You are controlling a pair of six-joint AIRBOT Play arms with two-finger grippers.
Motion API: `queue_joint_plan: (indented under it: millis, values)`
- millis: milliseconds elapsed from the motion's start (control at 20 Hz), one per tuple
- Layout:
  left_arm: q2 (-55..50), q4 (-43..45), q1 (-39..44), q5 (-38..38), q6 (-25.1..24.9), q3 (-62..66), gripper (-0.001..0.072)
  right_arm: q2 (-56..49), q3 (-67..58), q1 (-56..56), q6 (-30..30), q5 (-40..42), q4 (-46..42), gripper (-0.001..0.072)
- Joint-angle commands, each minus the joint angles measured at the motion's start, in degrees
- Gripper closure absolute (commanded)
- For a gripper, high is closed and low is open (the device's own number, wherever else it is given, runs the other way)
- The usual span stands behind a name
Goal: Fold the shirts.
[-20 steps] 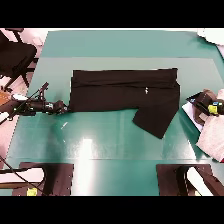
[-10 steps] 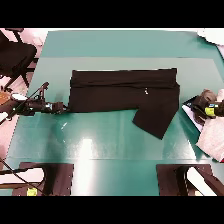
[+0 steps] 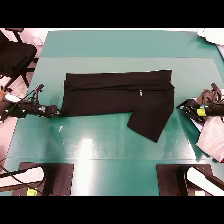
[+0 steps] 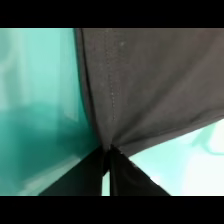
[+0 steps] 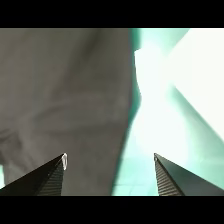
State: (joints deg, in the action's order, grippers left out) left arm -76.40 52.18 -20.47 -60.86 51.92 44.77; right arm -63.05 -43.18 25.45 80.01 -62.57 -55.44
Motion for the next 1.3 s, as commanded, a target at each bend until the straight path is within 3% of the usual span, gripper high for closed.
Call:
queue_joint_plan:
  millis: [0,250,400,950,1250]
  values:
    - [2.6,-1.9,-1.2,-2.7,0.2,0.2,0.0684,-3.2,0.0,-0.1,-1.0,2.4,1.2,0.0093]
    - [2.6,-2.0,-1.2,-2.8,0.2,0.2,0.0683,-10.4,0.0,-0.6,-5.4,3.1,8.7,0.0097]
    - [2.6,-2.0,-1.2,-2.7,0.2,0.2,0.0683,-12.5,0.0,-3.1,-6.1,1.1,8.9,0.0098]
    - [2.6,-3.1,-1.2,-1.9,0.0,0.2,0.0683,-11.7,0.3,-8.3,-0.3,-1.5,3.8,0.0097]
    - [2.6,-3.1,-1.2,-1.3,-0.5,0.2,0.0684,-3.7,7.5,-6.8,1.0,-1.0,3.1,0.0097]
